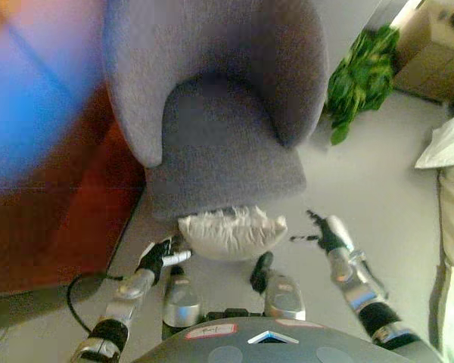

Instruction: Pick up the pillow and put it on the sofa.

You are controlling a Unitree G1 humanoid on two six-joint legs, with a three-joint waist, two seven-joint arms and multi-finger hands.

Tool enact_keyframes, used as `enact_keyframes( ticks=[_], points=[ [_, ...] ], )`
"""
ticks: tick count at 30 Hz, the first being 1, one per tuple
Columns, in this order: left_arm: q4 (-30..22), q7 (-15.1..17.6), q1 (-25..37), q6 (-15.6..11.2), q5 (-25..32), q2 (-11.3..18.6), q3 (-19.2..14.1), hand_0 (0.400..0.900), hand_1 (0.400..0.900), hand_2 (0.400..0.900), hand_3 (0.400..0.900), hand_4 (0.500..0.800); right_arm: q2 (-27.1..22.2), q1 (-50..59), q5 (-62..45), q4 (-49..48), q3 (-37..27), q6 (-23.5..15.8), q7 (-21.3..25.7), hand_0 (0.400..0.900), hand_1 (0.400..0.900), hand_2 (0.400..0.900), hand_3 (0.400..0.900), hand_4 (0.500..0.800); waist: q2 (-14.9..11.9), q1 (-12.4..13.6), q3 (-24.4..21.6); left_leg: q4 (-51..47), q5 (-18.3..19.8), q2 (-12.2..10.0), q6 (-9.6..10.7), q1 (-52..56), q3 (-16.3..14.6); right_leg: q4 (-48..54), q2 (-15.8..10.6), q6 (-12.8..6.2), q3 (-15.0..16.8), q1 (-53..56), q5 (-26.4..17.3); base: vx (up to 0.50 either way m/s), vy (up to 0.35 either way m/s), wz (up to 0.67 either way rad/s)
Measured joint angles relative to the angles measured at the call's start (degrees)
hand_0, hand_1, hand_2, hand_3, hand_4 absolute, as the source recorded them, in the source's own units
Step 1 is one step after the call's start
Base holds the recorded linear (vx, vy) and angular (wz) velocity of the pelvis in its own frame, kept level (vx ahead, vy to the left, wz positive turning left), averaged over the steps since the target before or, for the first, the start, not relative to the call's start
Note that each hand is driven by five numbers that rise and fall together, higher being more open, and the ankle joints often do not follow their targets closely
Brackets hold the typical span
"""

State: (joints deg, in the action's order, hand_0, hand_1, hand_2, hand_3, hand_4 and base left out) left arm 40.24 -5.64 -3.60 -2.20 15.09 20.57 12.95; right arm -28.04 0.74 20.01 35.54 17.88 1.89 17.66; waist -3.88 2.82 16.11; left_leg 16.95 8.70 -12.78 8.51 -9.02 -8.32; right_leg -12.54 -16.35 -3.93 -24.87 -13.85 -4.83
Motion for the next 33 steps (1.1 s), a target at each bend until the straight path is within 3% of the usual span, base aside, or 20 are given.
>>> enact_keyframes(
  ticks=[6, 10, 21, 26, 33],
  points=[
    [-5.1, -0.8, 5.0, -2.1, 8.2, 2.8, -0.4, 0.900, 0.900, 0.900, 0.900, 0.800, -5.4, 8.2, 7.8, -2.6, -0.1, -0.3, 2.1, 0.900, 0.900, 0.900, 0.900, 0.800, 1.6, -0.4, 10.2, 8.8, 0.1, 0.2, -0.5, -12.1, 3.3, -7.0, -2.7, -0.43, 1.5, -8.0, 1.4, -0.17, -0.062, 0.31],
    [-6.9, -0.6, 6.9, -2.9, 11.3, 4.9, -0.5, 0.900, 0.900, 0.900, 0.900, 0.800, -6.8, 15.4, 7.8, -3.1, 1.9, -1.4, 1.8, 0.900, 0.900, 0.900, 0.900, 0.800, 3.6, 2.2, 12.9, 13.9, 0.5, 0.5, -1.2, -20.0, 4.6, -11.5, -4.0, -0.31, 2.8, -15.0, 2.3, -0.13, -0.040, 0.18],
    [-11.8, 1.8, 9.1, -4.2, 20.1, 6.7, -0.5, 0.900, 0.900, 0.900, 0.900, 0.800, -6.8, 23.6, 7.6, -3.4, 6.7, -2.0, -0.8, 0.900, 0.900, 0.900, 0.900, 0.800, 3.5, 2.5, 13.4, 22.8, 1.2, 0.8, -2.7, -32.5, 6.1, -18.8, -6.4, -0.95, 4.2, -24.6, 4.4, -0.10, 0.008, 0.07],
    [-16.3, 2.6, 10.1, -4.8, 23.7, 7.0, -0.5, 0.900, 0.900, 0.900, 0.900, 0.800, -6.8, 25.3, 6.0, -3.4, 6.7, -0.7, -0.9, 0.900, 0.900, 0.900, 0.900, 0.800, 3.6, 2.4, 13.5, 26.8, 2.0, 1.0, -3.4, -38.2, 5.8, -23.0, -7.3, -0.55, 5.6, -30.6, 4.8, -0.02, 0.047, 0.04],
    [-21.3, 2.8, 10.2, -5.8, 26.4, 8.5, -0.5, 0.900, 0.900, 0.900, 0.900, 0.800, -8.0, 26.0, 0.6, -3.5, 6.7, 2.1, -2.9, 0.900, 0.900, 0.900, 0.900, 0.800, 4.1, 2.4, 13.6, 34.8, 4.6, 0.8, -3.8, -44.1, 5.4, -33.2, -10.5, -0.42, 7.5, -37.5, 9.0, -0.04, 0.041, 0.10]
  ],
)
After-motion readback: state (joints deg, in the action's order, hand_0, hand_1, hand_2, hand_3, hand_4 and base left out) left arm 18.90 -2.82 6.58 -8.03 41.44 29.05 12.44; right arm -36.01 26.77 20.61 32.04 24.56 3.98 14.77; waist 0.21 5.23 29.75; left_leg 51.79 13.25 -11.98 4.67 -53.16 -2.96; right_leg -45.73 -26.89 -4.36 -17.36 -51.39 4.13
